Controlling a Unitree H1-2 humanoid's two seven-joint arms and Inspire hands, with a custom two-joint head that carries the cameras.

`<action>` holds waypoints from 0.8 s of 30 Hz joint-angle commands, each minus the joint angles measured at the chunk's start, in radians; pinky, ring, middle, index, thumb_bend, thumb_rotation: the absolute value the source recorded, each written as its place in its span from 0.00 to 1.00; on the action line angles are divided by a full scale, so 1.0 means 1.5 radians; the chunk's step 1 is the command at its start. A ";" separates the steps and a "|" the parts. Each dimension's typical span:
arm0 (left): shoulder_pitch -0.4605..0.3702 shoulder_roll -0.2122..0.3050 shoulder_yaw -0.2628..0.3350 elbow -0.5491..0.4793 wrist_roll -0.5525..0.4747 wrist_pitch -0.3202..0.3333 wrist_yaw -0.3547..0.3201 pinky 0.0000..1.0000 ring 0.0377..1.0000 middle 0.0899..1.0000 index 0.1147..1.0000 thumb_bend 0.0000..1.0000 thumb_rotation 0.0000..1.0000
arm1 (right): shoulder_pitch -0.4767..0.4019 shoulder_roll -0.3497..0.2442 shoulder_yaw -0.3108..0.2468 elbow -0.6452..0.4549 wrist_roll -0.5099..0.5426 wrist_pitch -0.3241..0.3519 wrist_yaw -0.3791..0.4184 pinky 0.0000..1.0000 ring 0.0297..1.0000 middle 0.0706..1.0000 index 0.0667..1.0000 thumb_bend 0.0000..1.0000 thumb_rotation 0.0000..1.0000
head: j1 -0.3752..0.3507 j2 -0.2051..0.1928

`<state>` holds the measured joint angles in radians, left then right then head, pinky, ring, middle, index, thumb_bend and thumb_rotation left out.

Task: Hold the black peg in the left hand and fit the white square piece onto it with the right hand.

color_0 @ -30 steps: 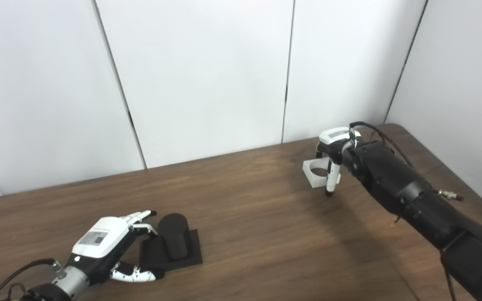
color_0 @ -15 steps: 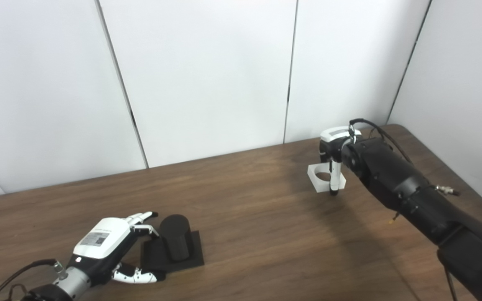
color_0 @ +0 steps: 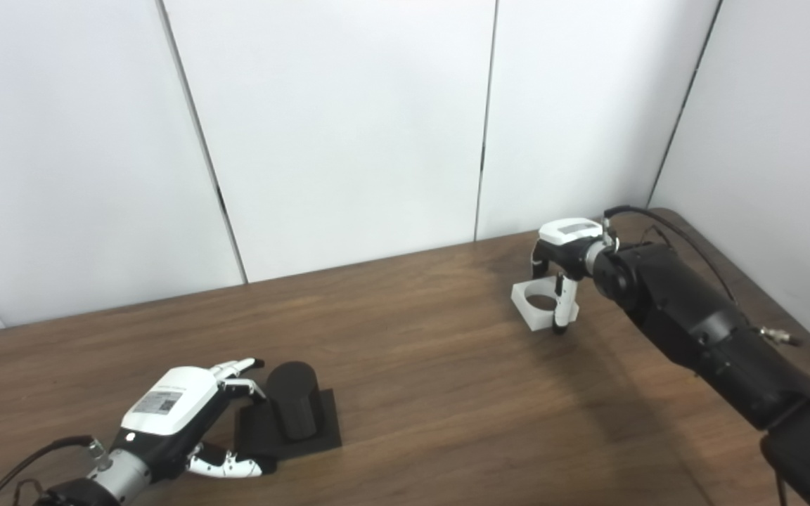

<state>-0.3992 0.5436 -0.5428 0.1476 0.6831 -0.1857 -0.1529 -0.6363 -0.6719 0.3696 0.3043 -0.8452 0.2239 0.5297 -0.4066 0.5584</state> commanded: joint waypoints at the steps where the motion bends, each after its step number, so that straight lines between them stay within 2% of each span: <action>1: 0.038 0.008 -0.035 0.005 0.031 0.002 -0.077 0.82 0.89 0.91 0.43 0.52 0.06 | -0.029 -0.029 -0.021 -0.051 0.008 -0.024 -0.018 0.95 0.86 0.75 0.44 0.52 0.13 | 0.017 0.004; 10: 0.034 -0.007 -0.039 0.000 0.038 0.020 -0.085 0.83 0.91 0.93 0.43 0.52 0.06 | -0.024 -0.031 -0.037 -0.155 0.033 -0.058 -0.002 0.95 0.85 0.76 0.44 0.52 0.13 | 0.067 0.021; 14: 0.033 -0.014 -0.042 -0.008 0.038 0.036 -0.096 0.86 0.93 0.95 0.43 0.52 0.06 | -0.030 -0.024 -0.032 -0.202 0.035 -0.067 0.020 0.94 0.85 0.75 0.44 0.52 0.13 | 0.088 0.028; 21: 0.032 -0.029 -0.049 -0.014 0.051 0.053 -0.104 0.87 0.94 0.96 0.43 0.52 0.07 | -0.032 -0.007 -0.032 -0.269 0.056 -0.079 0.055 0.92 0.85 0.75 0.44 0.52 0.13 | 0.174 0.042; 24: 0.033 -0.039 -0.050 -0.010 0.051 0.053 -0.092 0.87 0.94 0.95 0.43 0.52 0.07 | -0.031 0.005 -0.033 -0.298 0.068 -0.084 0.068 0.92 0.85 0.75 0.44 0.52 0.13 | 0.205 0.047</action>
<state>-0.4027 0.5055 -0.5490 0.1035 0.7136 -0.0934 -0.2016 -0.6308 -0.6612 0.3420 -0.1066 -0.7535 0.1123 0.6398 -0.0998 0.6289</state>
